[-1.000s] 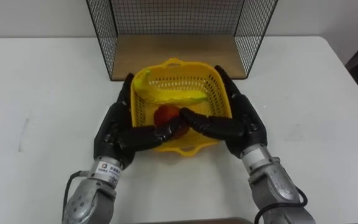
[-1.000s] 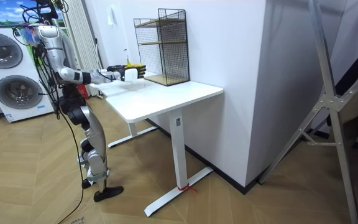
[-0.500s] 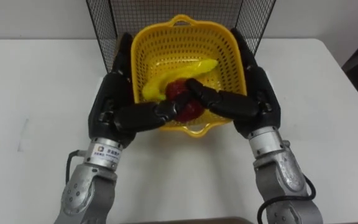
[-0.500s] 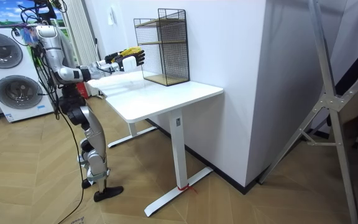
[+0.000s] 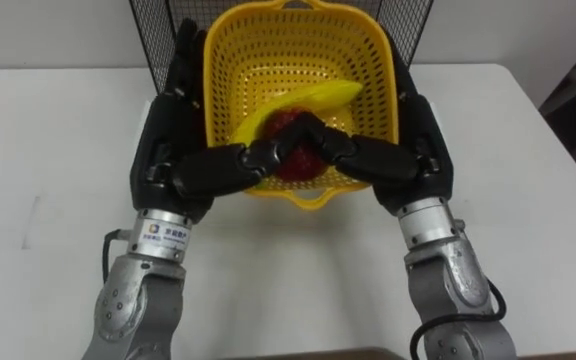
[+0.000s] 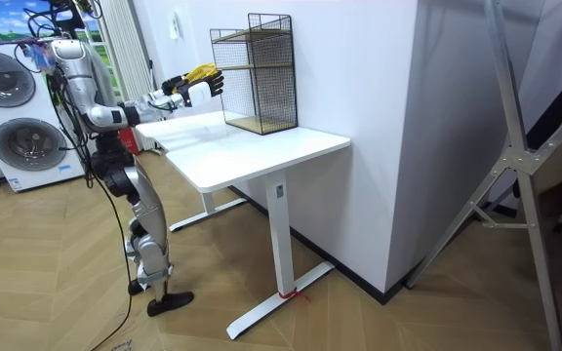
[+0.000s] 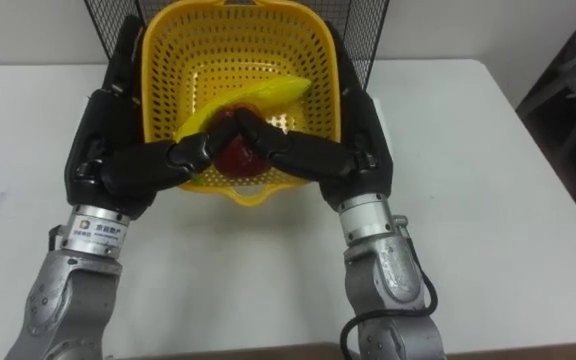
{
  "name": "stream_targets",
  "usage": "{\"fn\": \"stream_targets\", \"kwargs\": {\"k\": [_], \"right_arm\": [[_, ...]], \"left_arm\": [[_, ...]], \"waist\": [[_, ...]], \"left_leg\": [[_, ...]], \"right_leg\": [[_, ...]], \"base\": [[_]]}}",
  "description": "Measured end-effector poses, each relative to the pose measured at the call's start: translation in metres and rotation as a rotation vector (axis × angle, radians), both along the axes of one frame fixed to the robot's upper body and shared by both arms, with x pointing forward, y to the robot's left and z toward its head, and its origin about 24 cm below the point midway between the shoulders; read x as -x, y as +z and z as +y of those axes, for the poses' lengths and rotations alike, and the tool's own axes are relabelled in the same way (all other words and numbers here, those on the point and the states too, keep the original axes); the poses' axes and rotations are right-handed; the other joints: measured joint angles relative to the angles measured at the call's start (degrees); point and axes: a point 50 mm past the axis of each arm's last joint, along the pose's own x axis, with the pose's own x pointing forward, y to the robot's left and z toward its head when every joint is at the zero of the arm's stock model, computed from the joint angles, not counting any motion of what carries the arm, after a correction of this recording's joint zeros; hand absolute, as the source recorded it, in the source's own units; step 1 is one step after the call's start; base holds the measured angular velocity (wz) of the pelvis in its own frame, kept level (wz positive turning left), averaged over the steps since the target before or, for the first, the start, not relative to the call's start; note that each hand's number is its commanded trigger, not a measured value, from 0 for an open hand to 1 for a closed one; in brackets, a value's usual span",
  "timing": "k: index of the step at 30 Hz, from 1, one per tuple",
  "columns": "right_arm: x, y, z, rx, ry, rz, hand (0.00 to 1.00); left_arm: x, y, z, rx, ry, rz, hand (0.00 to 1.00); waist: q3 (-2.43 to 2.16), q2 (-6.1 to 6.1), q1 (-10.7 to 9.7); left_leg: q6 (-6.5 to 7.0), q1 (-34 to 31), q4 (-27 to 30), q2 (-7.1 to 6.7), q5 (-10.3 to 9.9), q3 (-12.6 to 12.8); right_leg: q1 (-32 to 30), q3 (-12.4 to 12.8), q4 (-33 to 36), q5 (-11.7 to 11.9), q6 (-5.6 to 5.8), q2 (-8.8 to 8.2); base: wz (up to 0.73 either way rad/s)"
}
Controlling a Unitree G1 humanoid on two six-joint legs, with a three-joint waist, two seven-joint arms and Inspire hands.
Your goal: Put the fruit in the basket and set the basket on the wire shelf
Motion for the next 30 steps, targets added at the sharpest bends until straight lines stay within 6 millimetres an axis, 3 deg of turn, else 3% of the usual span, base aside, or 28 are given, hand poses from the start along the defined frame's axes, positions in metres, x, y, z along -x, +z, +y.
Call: {"fn": "stream_targets", "kwargs": {"k": [2, 3, 5, 7, 8, 9, 11, 12, 13, 14, 15, 16, 17, 23, 30], "right_arm": [[0.0001, -0.0044, 0.0, 0.002, 0.002, 0.012, 0.0], [0.0005, -0.0053, 0.0007, 0.004, 0.008, 0.015, 0.0], [0.0009, -0.0057, 0.0011, 0.008, 0.01, 0.015, 0.0], [0.0014, -0.0066, 0.0018, 0.006, 0.011, 0.019, 0.0], [0.0013, -0.0063, 0.0018, 0.001, 0.011, 0.019, 0.0], [0.0013, -0.0058, 0.0015, 0.0, 0.011, 0.017, 0.0], [0.0013, -0.0054, 0.0013, 0.001, 0.009, 0.014, 0.0], [0.0014, -0.0057, 0.0013, 0.001, 0.01, 0.016, 0.0], [0.0017, -0.006, 0.0024, 0.0, 0.013, 0.017, 0.0], [0.0021, -0.0067, 0.0032, 0.0, 0.016, 0.02, 0.0], [0.0033, -0.0081, 0.0046, 0.002, 0.024, 0.026, 0.0], [0.0033, -0.0077, 0.0047, 0.002, 0.028, 0.021, 0.0], [0.0033, -0.0074, 0.0041, 0.004, 0.03, 0.017, 0.0], [0.0054, -0.01, 0.0024, -0.019, 0.035, 0.028, 0.0], [0.0068, -0.0118, 0.0018, -0.017, 0.031, 0.035, 0.0]], "left_arm": [[-0.0002, -0.0032, 0.0003, 0.0, 0.004, 0.01, 0.0], [-0.0001, -0.006, 0.0008, 0.001, 0.006, 0.021, 0.0], [-0.0002, -0.009, 0.0018, 0.035, 0.006, 0.042, 0.0], [0.0001, -0.009, 0.002, 0.037, 0.008, 0.039, 0.0], [0.0001, -0.0086, 0.0021, 0.038, 0.01, 0.036, 0.0], [0.0001, -0.0085, 0.002, 0.038, 0.01, 0.036, 0.0], [0.0003, -0.0086, 0.0008, 0.041, 0.006, 0.036, 0.0], [0.0002, -0.0084, 0.0011, 0.042, 0.008, 0.035, 0.0], [0.0002, -0.0078, 0.0025, 0.042, 0.015, 0.029, 0.0], [0.0002, -0.0077, 0.0029, 0.044, 0.018, 0.028, 0.0], [0.0004, -0.0076, 0.0036, 0.044, 0.022, 0.025, 0.0], [0.0003, -0.0069, 0.0042, 0.047, 0.027, 0.019, 0.0], [0.0003, -0.0068, 0.0041, 0.048, 0.027, 0.018, 0.0], [0.0009, -0.0074, 0.0024, 0.048, 0.02, 0.02, 0.0], [0.0019, -0.0084, 0.003, 0.047, 0.022, 0.023, 0.0]], "waist": [[0.43, -0.33, 0.79], [0.61, -0.56, 0.89], [0.78, 0.21, 1.1], [0.89, 0.9, 0.98], [0.61, 0.87, 0.86], [0.59, 0.73, 0.74], [0.64, 0.54, 0.82], [0.44, 0.44, 0.91], [0.24, 0.68, 1.31], [0.05, 0.83, 1.33], [-0.62, 0.61, 0.93], [-0.85, 0.42, 0.26], [-0.78, 0.32, -0.13], [-0.39, -0.11, -0.57], [-0.21, -0.09, -0.58]], "left_leg": [[-0.44, -1.72, 6.64, 0.88, -1.19, 0.02], [-0.81, -3.81, 12.39, 1.45, -1.56, -0.08], [-0.85, -8.66, 23.17, 3.82, -1.48, -0.64], [-0.99, -10.42, 26.24, 4.97, -1.33, -1.95], [-1.67, -11.51, 26.44, 5.05, -0.83, -2.11], [-2.1, -11.85, 26.28, 4.9, -0.72, -2.09], [-2.41, -13.02, 20.55, 3.74, -1.13, -2.77], [-2.73, -14.34, 14.58, 2.83, -0.52, -3.13], [-2.71, -15.46, 9.26, 2.76, 2.47, -3.33], [-2.74, -15.67, 8.34, 2.69, 4.05, -3.59], [-2.14, -15.5, 7.17, 2.04, 5.55, -4.26], [-1.73, -14.92, 6.21, 1.58, 6.69, -4.92], [-1.68, -14.53, 5.93, 1.38, 7.1, -4.92], [-0.64, -12.65, 4.19, -0.15, 6.76, -4.77], [1.12, -12.49, 4.76, -2.94, 4.57, -4.5]], "right_leg": [[-0.67, -0.13, 3.06, -2.0, -0.7, -0.06], [-1.12, -0.15, 5.09, -4.16, -1.17, -0.02], [-2.15, -0.01, 8.5, -6.13, -1.98, 0.99], [-2.31, -0.08, 9.61, -6.53, -2.77, 2.1], [-2.44, 0.12, 9.82, -6.44, -3.23, 2.22], [-2.63, 0.22, 9.95, -6.32, -3.53, 2.01], [-3.18, 1.48, 9.99, -6.1, -3.87, 1.87], [-3.79, 2.43, 10.01, -6.06, -3.63, 1.89], [-4.41, 2.42, 10.07, -5.88, -3.59, 1.99], [-4.43, 2.22, 10.04, -5.87, -3.56, 1.91], [-4.28, 1.91, 9.84, -5.63, -3.12, 1.75], [-3.54, 1.38, 8.83, -5.3, -2.91, 1.62], [-3.33, 1.24, 8.24, -5.07, -2.87, 1.63], [-1.56, 0.87, 7.31, -5.98, -2.42, 0.01], [-1.29, 0.72, 9.54, -9.2, -0.66, -2.76]], "base": [[-0.1], [-0.05], [-0.04], [0.01], [0.13], [0.16], [-0.03], [-0.29], [-0.34], [-0.23], [0.04], [0.14], [0.12], [0.07], [0.09]]}}
